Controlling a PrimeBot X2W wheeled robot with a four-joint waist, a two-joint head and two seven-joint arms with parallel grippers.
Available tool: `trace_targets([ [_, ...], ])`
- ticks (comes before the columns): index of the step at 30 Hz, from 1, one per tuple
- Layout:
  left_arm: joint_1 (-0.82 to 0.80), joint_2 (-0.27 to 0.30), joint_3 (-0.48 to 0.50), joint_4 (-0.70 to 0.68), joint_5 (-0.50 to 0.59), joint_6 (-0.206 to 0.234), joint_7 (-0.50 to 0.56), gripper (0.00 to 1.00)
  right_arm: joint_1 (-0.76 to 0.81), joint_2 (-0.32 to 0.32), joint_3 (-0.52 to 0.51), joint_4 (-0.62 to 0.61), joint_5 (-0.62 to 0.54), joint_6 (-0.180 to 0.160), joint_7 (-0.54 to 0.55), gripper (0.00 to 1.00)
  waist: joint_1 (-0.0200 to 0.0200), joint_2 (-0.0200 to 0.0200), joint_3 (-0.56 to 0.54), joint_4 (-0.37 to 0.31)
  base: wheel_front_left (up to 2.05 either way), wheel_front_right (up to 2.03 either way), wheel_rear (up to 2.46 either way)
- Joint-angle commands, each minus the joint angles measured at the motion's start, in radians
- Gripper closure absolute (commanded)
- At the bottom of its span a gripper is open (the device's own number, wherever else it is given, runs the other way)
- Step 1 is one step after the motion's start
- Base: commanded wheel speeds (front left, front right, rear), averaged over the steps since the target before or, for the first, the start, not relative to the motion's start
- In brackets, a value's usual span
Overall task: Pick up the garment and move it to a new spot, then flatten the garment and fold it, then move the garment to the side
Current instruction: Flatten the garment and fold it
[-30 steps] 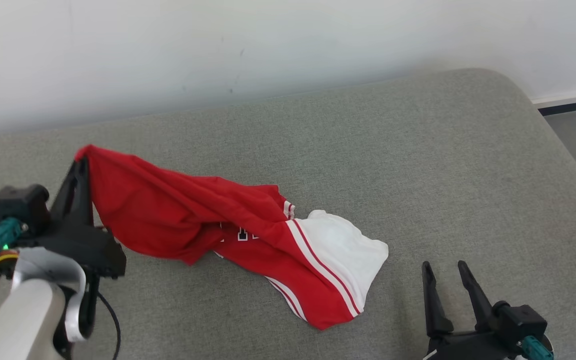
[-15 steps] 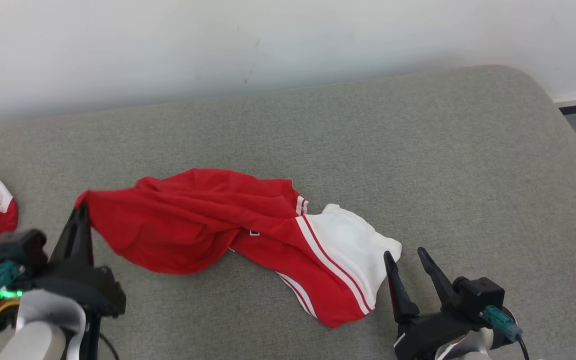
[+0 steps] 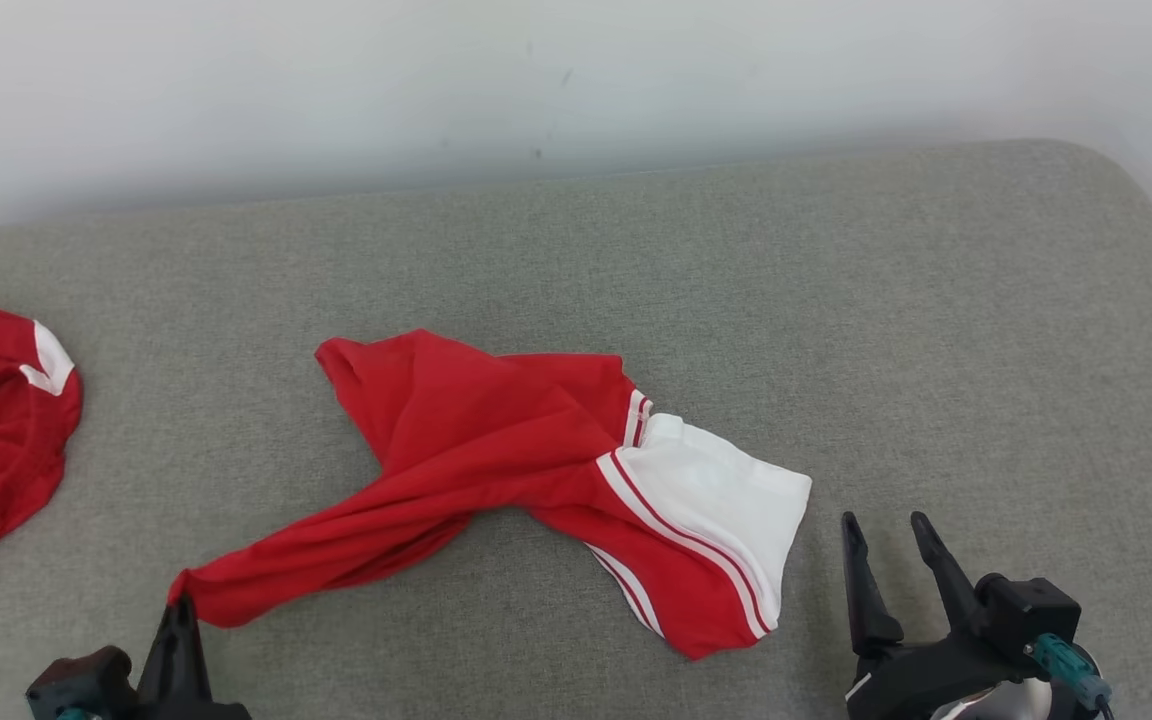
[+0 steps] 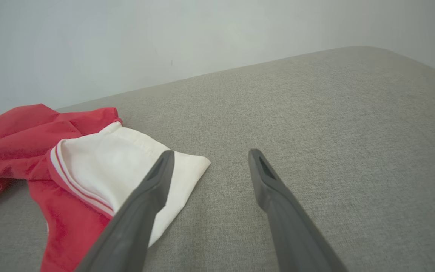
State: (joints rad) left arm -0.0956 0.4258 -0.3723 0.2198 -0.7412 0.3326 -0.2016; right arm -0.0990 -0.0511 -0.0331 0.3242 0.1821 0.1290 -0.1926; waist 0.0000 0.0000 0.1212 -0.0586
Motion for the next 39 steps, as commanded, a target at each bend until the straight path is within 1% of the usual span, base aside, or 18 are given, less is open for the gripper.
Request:
trace_targets([
  [1, -0.004, -0.001, 0.002, 0.01, 0.023, 0.011, -0.017, 1.0, 0.013, 0.002, -0.005, -0.006, -0.006, 0.004, 0.004, 0.0, 0.0, 0.0, -0.003, 0.007, 0.0, 0.0, 0.0],
  [3, -0.025, -0.004, 0.013, 0.012, 0.05, 0.018, -0.041, 1.0, 0.014, 0.002, -0.013, -0.015, -0.008, 0.004, 0.006, 0.0, 0.0, 0.0, -0.005, 0.012, 0.0, 0.0, 0.0],
  [8, -0.059, -0.001, 0.025, 0.01, 0.108, 0.001, -0.061, 1.0, 0.017, 0.002, -0.006, -0.025, 0.001, 0.004, 0.013, 0.0, 0.0, 0.0, -0.01, 0.021, 0.0, 0.0, 0.0],
  [12, -0.066, 0.001, 0.041, 0.011, 0.147, 0.022, -0.064, 1.0, 0.019, 0.002, 0.0, -0.028, 0.006, 0.004, 0.012, 0.0, 0.0, 0.0, -0.013, 0.022, 0.0, 0.0, 0.0],
  [13, -0.052, -0.007, 0.045, 0.014, 0.148, 0.025, -0.064, 0.67, 0.019, 0.002, 0.001, -0.028, 0.008, 0.004, 0.011, 0.0, 0.0, 0.0, -0.013, 0.022, 0.0, 0.0, 0.0],
  [14, -0.033, -0.015, 0.049, 0.022, 0.141, 0.027, -0.064, 0.01, 0.021, 0.002, 0.001, -0.028, 0.01, 0.004, 0.011, 0.0, 0.0, 0.0, -0.013, 0.022, 0.0, 0.0, 0.0],
  [21, 0.061, -0.055, 0.081, 0.052, 0.09, 0.026, -0.064, 0.0, 0.032, 0.002, -0.009, -0.03, 0.008, 0.004, 0.008, 0.0, 0.0, 0.0, -0.014, 0.026, 0.0, 0.0, 0.0],
  [25, 0.099, -0.062, 0.1, 0.059, 0.096, 0.03, -0.065, 0.0, 0.042, 0.002, -0.031, -0.036, -0.001, 0.004, 0.011, 0.0, 0.0, 0.0, -0.018, 0.041, 0.0, 0.0, 0.0],
  [30, 0.121, -0.082, 0.126, 0.036, 0.119, 0.017, -0.064, 0.0, 0.05, 0.002, -0.045, -0.047, -0.011, 0.004, 0.023, 0.0, 0.0, 0.0, -0.029, 0.062, 0.0, 0.0, 0.0],
  [33, 0.109, -0.098, 0.142, 0.006, 0.157, 0.006, -0.064, 0.0, 0.047, 0.002, -0.039, -0.053, -0.013, 0.004, 0.031, 0.0, 0.0, 0.0, -0.038, 0.069, 0.0, 0.0, 0.0],
  [36, 0.093, -0.12, 0.168, -0.067, 0.238, -0.012, -0.064, 0.0, 0.048, 0.002, -0.033, -0.062, -0.009, 0.004, 0.034, 0.0, 0.0, 0.0, -0.044, 0.073, 0.0, 0.0, 0.0],
  [37, 0.091, -0.132, 0.179, -0.098, 0.269, -0.022, -0.064, 0.0, 0.049, 0.002, -0.031, -0.063, -0.007, 0.004, 0.035, 0.0, 0.0, 0.0, -0.046, 0.074, 0.0, 0.0, 0.0],
  [39, 0.089, -0.169, 0.207, -0.177, 0.332, -0.056, -0.064, 0.0, 0.053, 0.002, -0.029, -0.067, -0.003, 0.004, 0.033, 0.0, 0.0, 0.0, -0.05, 0.074, 0.0, 0.0, 0.0],
])
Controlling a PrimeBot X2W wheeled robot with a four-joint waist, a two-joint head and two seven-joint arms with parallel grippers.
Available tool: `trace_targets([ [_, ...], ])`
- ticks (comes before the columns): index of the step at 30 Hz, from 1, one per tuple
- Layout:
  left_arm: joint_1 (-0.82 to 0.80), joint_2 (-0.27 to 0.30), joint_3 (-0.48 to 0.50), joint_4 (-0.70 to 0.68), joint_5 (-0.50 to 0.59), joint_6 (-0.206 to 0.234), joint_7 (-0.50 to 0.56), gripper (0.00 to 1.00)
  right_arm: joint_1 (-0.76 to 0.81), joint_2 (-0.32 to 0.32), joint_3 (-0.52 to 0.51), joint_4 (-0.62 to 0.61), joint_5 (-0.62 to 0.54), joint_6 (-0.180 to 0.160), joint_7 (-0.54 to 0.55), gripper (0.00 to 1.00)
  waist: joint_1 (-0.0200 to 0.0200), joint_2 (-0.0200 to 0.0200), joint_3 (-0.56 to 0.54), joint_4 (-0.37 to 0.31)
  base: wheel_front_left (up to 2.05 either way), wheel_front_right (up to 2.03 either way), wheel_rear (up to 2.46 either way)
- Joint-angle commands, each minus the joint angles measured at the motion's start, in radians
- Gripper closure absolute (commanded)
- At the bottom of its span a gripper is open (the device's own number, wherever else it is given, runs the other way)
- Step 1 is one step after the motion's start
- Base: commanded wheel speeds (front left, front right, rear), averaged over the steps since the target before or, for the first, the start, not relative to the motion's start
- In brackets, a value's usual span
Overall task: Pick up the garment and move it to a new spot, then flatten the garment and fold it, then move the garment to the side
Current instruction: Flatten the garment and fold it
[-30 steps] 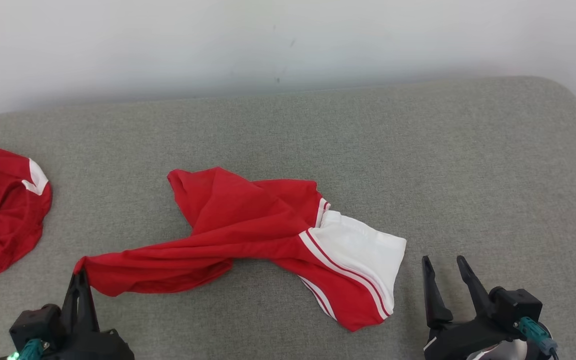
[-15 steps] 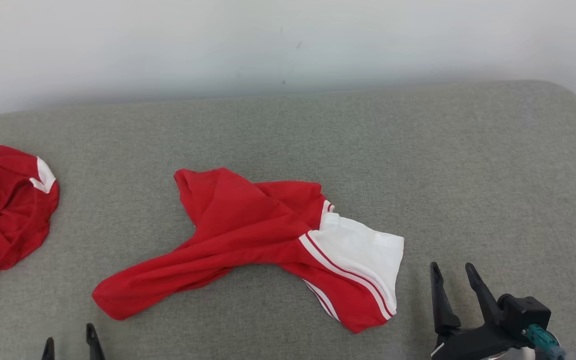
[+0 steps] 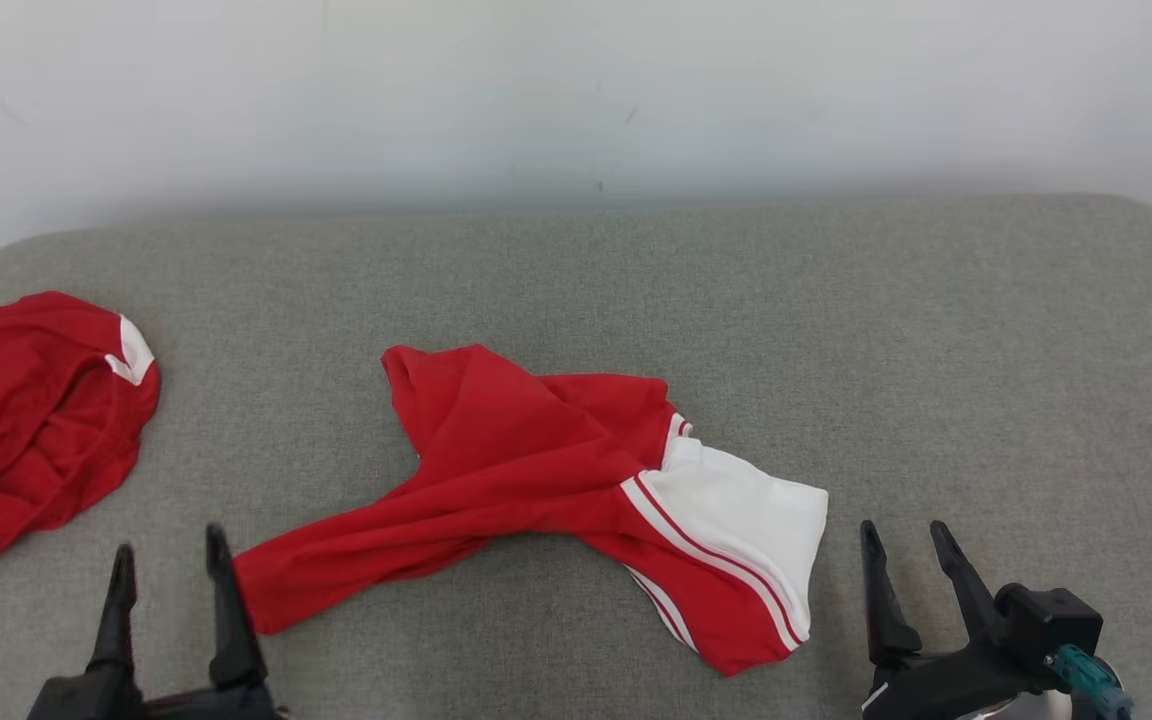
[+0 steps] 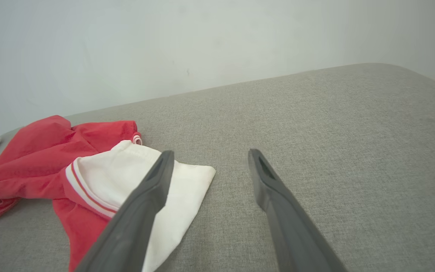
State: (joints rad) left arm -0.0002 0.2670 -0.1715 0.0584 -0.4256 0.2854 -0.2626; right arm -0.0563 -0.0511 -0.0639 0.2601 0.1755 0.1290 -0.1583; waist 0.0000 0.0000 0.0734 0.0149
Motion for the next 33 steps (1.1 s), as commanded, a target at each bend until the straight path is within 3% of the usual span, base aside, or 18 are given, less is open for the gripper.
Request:
trace_targets([
  [1, -0.002, -0.032, 0.022, -0.046, 0.042, -0.032, -0.003, 0.0, 0.013, 0.002, 0.003, -0.005, 0.006, 0.004, -0.005, 0.0, 0.0, 0.0, -0.004, -0.001, 0.0, 0.0, 0.0],
  [7, 0.04, -0.156, 0.101, -0.131, 0.168, -0.166, -0.003, 0.0, 0.028, 0.002, 0.004, -0.007, 0.019, 0.004, -0.05, 0.0, 0.0, 0.0, -0.023, -0.012, 0.0, 0.0, 0.0],
  [13, 0.075, -0.207, 0.123, -0.094, 0.238, -0.238, -0.003, 0.0, 0.058, 0.002, 0.008, 0.014, 0.032, 0.004, -0.08, 0.0, 0.0, 0.0, -0.046, -0.029, 0.0, 0.0, 0.0],
  [26, 0.101, -0.217, 0.133, 0.009, 0.28, -0.207, -0.003, 0.0, 0.077, 0.002, 0.009, 0.032, 0.022, 0.004, -0.084, 0.0, 0.0, 0.0, -0.079, -0.045, 0.0, 0.0, 0.0],
  [33, 0.095, -0.217, 0.132, 0.036, 0.292, -0.212, -0.003, 0.0, 0.087, 0.002, -0.015, 0.021, 0.005, 0.004, -0.081, 0.0, 0.0, 0.0, -0.085, -0.054, 0.0, 0.0, 0.0],
])
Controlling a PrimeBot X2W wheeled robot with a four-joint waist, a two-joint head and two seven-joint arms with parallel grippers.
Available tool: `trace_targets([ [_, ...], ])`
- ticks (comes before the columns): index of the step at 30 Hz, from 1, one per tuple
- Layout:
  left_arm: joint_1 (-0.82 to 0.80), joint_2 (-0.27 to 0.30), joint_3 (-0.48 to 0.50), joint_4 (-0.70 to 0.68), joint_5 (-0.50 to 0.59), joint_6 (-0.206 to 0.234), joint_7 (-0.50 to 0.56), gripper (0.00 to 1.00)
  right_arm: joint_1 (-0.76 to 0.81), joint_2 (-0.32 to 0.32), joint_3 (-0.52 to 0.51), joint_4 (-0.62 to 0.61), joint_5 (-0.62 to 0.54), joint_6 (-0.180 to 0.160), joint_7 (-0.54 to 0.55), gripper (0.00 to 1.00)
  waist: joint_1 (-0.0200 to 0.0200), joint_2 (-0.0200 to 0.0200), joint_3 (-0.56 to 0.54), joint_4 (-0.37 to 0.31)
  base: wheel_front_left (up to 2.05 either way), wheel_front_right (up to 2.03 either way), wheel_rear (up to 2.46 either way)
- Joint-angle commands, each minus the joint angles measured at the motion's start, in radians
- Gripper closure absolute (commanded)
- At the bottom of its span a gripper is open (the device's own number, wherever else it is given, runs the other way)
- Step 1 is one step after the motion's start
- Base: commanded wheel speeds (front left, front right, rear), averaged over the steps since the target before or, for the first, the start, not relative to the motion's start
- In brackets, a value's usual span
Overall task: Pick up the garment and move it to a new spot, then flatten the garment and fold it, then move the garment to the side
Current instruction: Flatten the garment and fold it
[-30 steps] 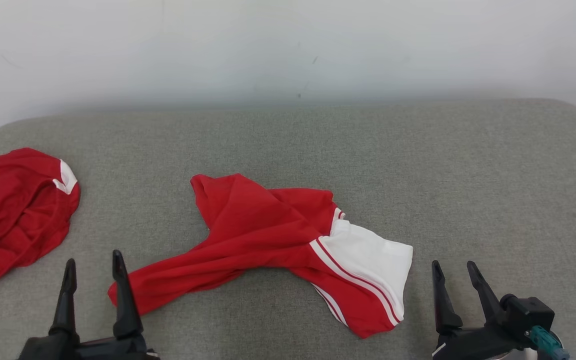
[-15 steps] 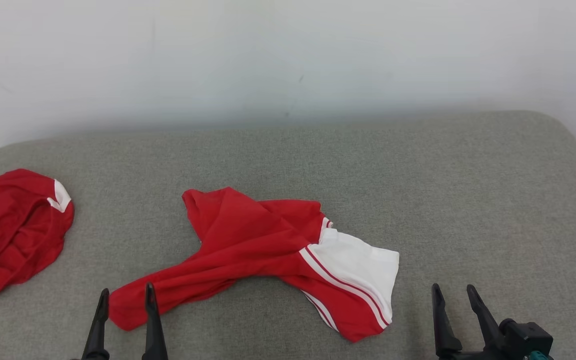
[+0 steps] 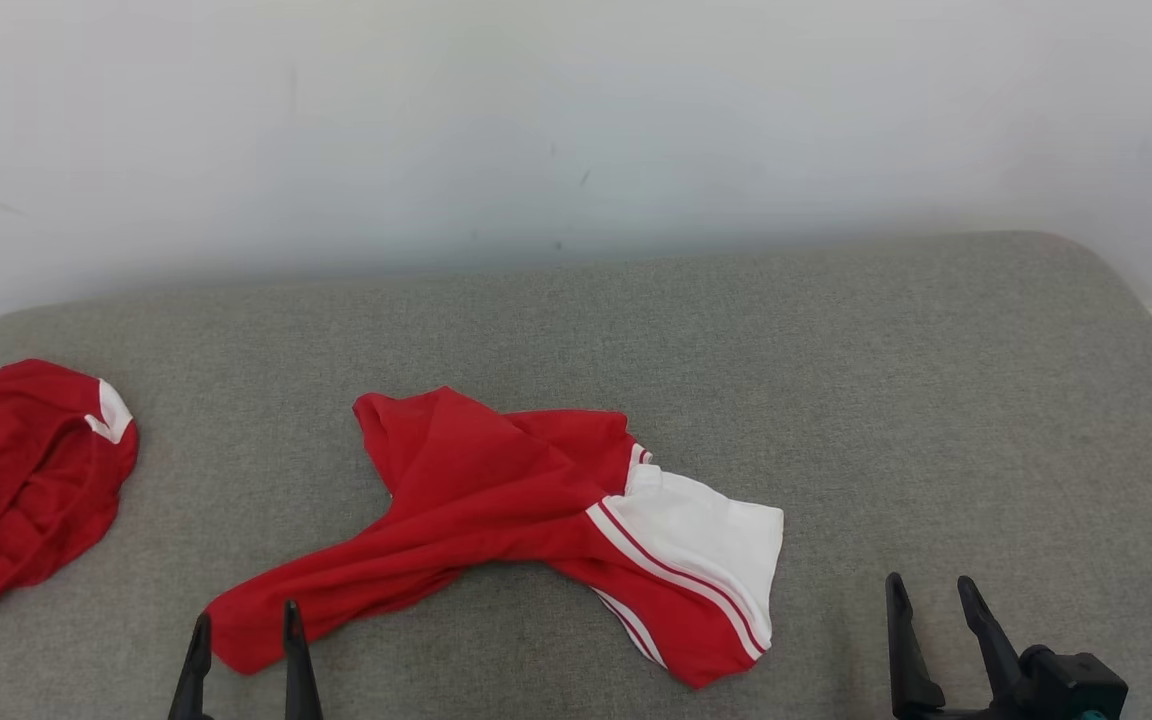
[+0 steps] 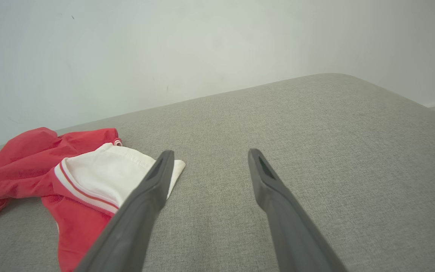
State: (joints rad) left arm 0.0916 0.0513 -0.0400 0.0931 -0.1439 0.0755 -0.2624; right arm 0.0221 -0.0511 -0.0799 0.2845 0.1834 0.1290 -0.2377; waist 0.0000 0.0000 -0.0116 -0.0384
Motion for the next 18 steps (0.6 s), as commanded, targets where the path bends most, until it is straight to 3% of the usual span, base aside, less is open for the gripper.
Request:
trace_targets([
  [1, 0.001, -0.001, -0.001, 0.003, 0.009, 0.0, -0.004, 0.0, 0.009, 0.002, -0.002, -0.006, -0.005, 0.004, -0.002, 0.0, 0.0, 0.0, 0.0, -0.002, 0.0, 0.0, 0.0],
  [18, -0.026, -0.001, 0.016, 0.082, -0.007, -0.023, -0.004, 0.0, 0.018, 0.002, -0.016, -0.029, -0.008, 0.004, 0.009, 0.0, 0.0, 0.0, 0.005, 0.006, 0.0, 0.0, 0.0],
])
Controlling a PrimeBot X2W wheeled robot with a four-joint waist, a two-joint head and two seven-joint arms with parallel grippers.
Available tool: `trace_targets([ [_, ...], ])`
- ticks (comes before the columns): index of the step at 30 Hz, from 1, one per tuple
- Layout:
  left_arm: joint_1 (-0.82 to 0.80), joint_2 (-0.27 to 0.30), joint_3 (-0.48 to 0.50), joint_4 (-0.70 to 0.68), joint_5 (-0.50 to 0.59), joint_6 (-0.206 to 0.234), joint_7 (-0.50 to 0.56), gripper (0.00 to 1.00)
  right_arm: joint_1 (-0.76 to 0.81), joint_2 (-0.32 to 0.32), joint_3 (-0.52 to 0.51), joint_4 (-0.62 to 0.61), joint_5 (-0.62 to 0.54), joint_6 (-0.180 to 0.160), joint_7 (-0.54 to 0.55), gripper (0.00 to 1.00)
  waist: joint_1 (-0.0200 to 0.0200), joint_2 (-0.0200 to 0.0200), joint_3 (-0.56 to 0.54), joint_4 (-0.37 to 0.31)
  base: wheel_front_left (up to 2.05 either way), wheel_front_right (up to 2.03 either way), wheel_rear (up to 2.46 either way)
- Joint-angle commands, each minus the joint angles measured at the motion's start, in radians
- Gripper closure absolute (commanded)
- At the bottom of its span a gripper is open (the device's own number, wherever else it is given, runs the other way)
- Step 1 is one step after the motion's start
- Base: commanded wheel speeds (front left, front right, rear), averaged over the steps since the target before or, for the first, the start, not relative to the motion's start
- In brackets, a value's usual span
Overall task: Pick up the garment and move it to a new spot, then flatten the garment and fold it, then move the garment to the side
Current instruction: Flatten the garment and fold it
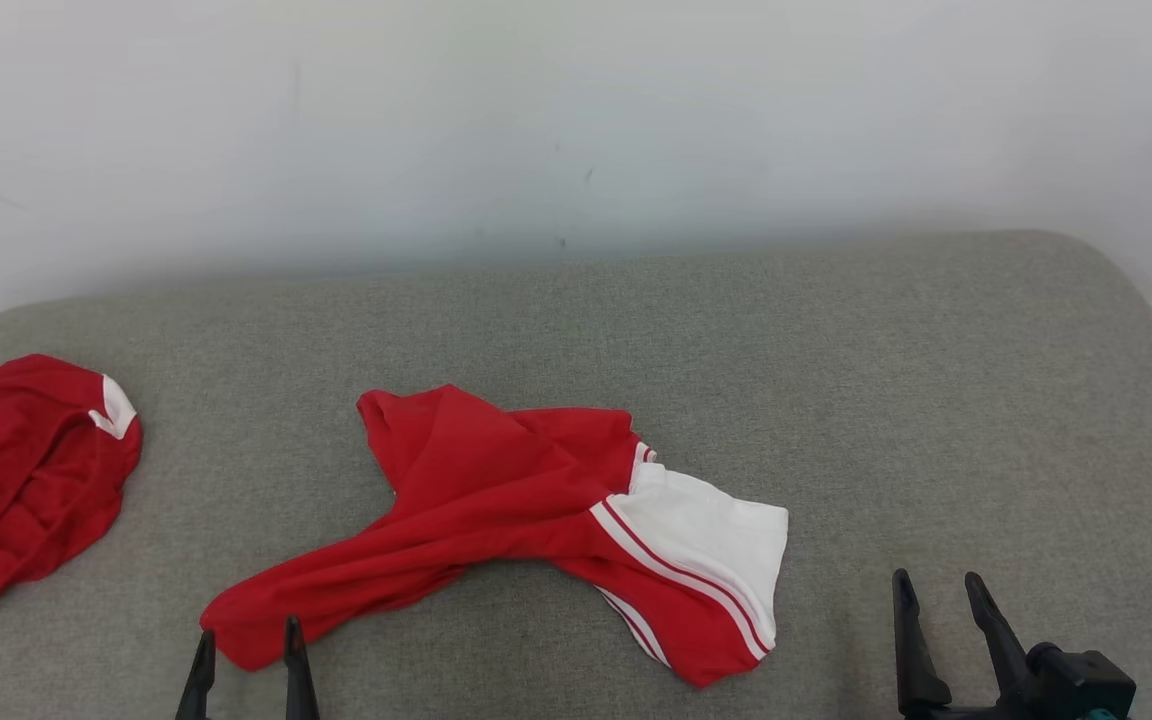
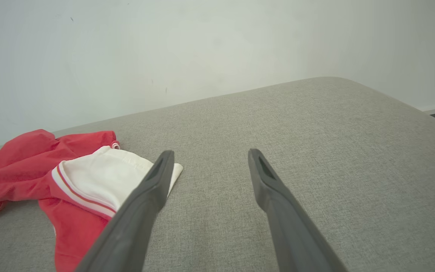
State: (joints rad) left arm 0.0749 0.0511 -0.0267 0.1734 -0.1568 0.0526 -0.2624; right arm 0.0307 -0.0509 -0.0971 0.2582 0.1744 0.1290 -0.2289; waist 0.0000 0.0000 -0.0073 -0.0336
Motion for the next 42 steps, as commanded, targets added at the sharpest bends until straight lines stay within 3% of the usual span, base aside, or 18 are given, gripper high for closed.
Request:
trace_targets([
  [1, -0.01, -0.001, 0.005, 0.004, 0.003, 0.0, -0.003, 0.0, 0.009, 0.001, 0.002, -0.004, 0.002, 0.004, 0.0, 0.0, 0.0, 0.0, 0.001, 0.003, 0.0, 0.0, 0.0],
  [6, -0.027, -0.001, 0.051, 0.027, -0.024, 0.006, -0.003, 0.0, 0.002, 0.001, 0.003, -0.016, 0.003, 0.004, 0.004, 0.0, 0.0, 0.0, 0.01, 0.02, 0.0, 0.0, 0.0],
  [12, -0.122, 0.035, 0.107, 0.186, -0.078, -0.017, 0.022, 0.0, -0.009, 0.001, 0.014, -0.039, -0.012, 0.004, 0.023, 0.0, 0.0, 0.0, 0.037, 0.035, 0.0, 0.0, 0.0],
  [16, -0.233, 0.062, 0.122, 0.309, -0.124, -0.05, 0.084, 0.0, -0.023, 0.001, 0.024, -0.06, -0.023, 0.004, 0.035, 0.0, 0.0, 0.0, 0.07, 0.033, 0.0, 0.0, 0.0],
  [21, -0.365, 0.085, 0.128, 0.465, -0.161, -0.048, 0.204, 0.0, -0.038, 0.001, 0.035, -0.086, -0.035, 0.004, 0.052, 0.0, 0.0, 0.0, 0.115, 0.014, 0.0, 0.0, 0.0],
  [26, -0.403, 0.095, 0.108, 0.536, -0.157, -0.05, 0.264, 0.0, -0.04, 0.002, 0.035, -0.099, -0.036, 0.004, 0.056, 0.0, 0.0, 0.0, 0.131, -0.002, 0.0, 0.0, 0.0],
  [30, -0.391, 0.093, 0.095, 0.535, -0.158, -0.053, 0.282, 0.0, -0.032, 0.002, 0.031, -0.101, -0.035, 0.004, 0.055, 0.0, 0.0, 0.0, 0.13, -0.004, 0.0, 0.0, 0.0],
  [36, -0.356, 0.108, 0.096, 0.446, -0.135, -0.01, 0.251, 0.0, -0.026, 0.002, 0.033, -0.094, -0.03, 0.004, 0.056, 0.0, 0.0, 0.0, 0.114, 0.01, 0.0, 0.0, 0.0],
  [42, -0.305, 0.099, 0.086, 0.32, -0.165, -0.011, 0.356, 0.0, -0.021, 0.002, 0.037, -0.095, -0.027, 0.004, 0.059, 0.0, 0.0, 0.0, 0.103, 0.021, 0.0, 0.0, 0.0],
])
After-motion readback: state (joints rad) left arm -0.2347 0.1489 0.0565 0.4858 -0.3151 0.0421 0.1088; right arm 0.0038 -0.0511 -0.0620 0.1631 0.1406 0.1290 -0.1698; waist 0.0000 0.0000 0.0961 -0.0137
